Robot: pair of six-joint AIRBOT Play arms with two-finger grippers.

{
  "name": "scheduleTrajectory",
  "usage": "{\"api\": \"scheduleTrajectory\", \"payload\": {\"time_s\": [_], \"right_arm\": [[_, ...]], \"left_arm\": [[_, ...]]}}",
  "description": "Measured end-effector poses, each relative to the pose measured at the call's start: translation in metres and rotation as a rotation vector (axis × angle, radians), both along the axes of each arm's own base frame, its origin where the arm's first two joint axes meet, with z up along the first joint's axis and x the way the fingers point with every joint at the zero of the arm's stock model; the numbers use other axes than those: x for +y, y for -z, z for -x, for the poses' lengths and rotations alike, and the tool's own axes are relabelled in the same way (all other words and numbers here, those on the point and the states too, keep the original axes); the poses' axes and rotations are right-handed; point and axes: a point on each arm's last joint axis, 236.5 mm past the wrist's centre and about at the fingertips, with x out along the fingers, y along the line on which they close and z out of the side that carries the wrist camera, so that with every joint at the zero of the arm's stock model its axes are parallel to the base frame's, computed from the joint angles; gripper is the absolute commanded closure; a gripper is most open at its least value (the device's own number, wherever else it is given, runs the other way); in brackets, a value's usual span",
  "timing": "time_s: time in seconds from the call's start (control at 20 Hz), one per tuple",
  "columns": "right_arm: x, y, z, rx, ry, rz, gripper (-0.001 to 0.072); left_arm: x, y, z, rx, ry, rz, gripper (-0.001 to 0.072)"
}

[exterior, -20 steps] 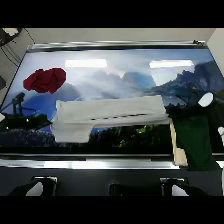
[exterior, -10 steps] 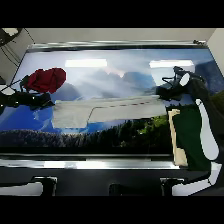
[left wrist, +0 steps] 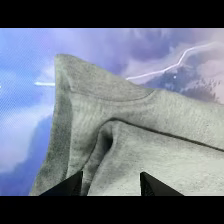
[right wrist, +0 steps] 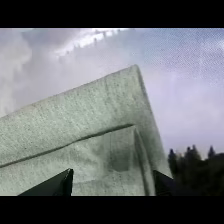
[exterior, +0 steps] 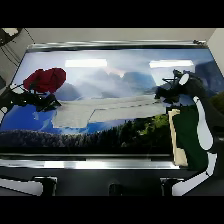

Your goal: Fold the shirts.

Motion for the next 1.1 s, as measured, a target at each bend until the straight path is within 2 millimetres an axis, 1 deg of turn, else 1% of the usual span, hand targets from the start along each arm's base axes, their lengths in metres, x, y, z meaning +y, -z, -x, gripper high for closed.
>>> {"api": "scheduleTrajectory", "payload": {"time_s": [0.1,0.2,0.25,0.35,0.4,0.45,0.5,0.55,0.6,0.65,0.7,0.75,0.8,0.9,1.0,1.1], "right_arm": [[-0.016,-0.004,0.004,0.014,0.034,-0.053,0.0076],[-0.026,0.003,0.01,0.049,0.074,-0.127,0.0076],[-0.026,0.007,0.013,0.067,0.086,-0.16,0.0077],[-0.018,0.021,0.02,0.123,0.09,-0.225,0.0084],[-0.012,0.026,0.023,0.15,0.089,-0.254,0.0104],[-0.006,0.029,0.023,0.161,0.099,-0.28,0.0166],[-0.001,0.033,0.024,0.178,0.105,-0.295,0.0314],[0.007,0.036,0.025,0.192,0.102,-0.309,0.0585],[0.014,0.039,0.027,0.209,0.099,-0.318,0.0665],[0.018,0.04,0.027,0.216,0.099,-0.32,0.0666],[0.021,0.038,0.027,0.213,0.093,-0.323,0.0666],[0.025,0.031,0.025,0.199,0.087,-0.332,0.0666],[0.03,0.019,0.022,0.172,0.076,-0.348,0.0666],[0.039,-0.013,0.018,0.11,0.043,-0.365,0.0666],[0.046,-0.058,0.019,0.035,0.008,-0.376,0.0667],[0.056,-0.103,0.028,-0.034,-0.038,-0.367,0.0666]], "left_arm": [[0.002,-0.017,-0.002,-0.033,-0.007,-0.006,0.0246],[-0.001,-0.037,-0.003,-0.074,-0.003,-0.013,0.0246],[-0.004,-0.047,-0.003,-0.093,0.003,-0.015,0.0246],[-0.014,-0.068,-0.003,-0.139,0.025,-0.024,0.0246],[-0.022,-0.077,-0.002,-0.158,0.041,-0.026,0.0246],[-0.032,-0.086,-0.001,-0.179,0.061,-0.027,0.0246],[-0.042,-0.093,0.0,-0.196,0.082,-0.027,0.0246],[-0.054,-0.099,0.002,-0.209,0.108,-0.026,0.0247],[-0.067,-0.103,0.004,-0.219,0.138,-0.025,0.0248],[-0.08,-0.106,0.006,-0.226,0.166,-0.022,0.0266],[-0.095,-0.107,0.008,-0.232,0.198,-0.018,0.0423],[-0.11,-0.107,0.01,-0.238,0.229,-0.016,0.0669],[-0.128,-0.106,0.013,-0.247,0.264,-0.013,0.0681],[-0.166,-0.102,0.016,-0.266,0.315,0.0,0.0681],[-0.206,-0.088,0.019,-0.256,0.335,0.024,0.0681],[-0.246,-0.068,0.024,-0.226,0.341,0.071,0.0681]]}}
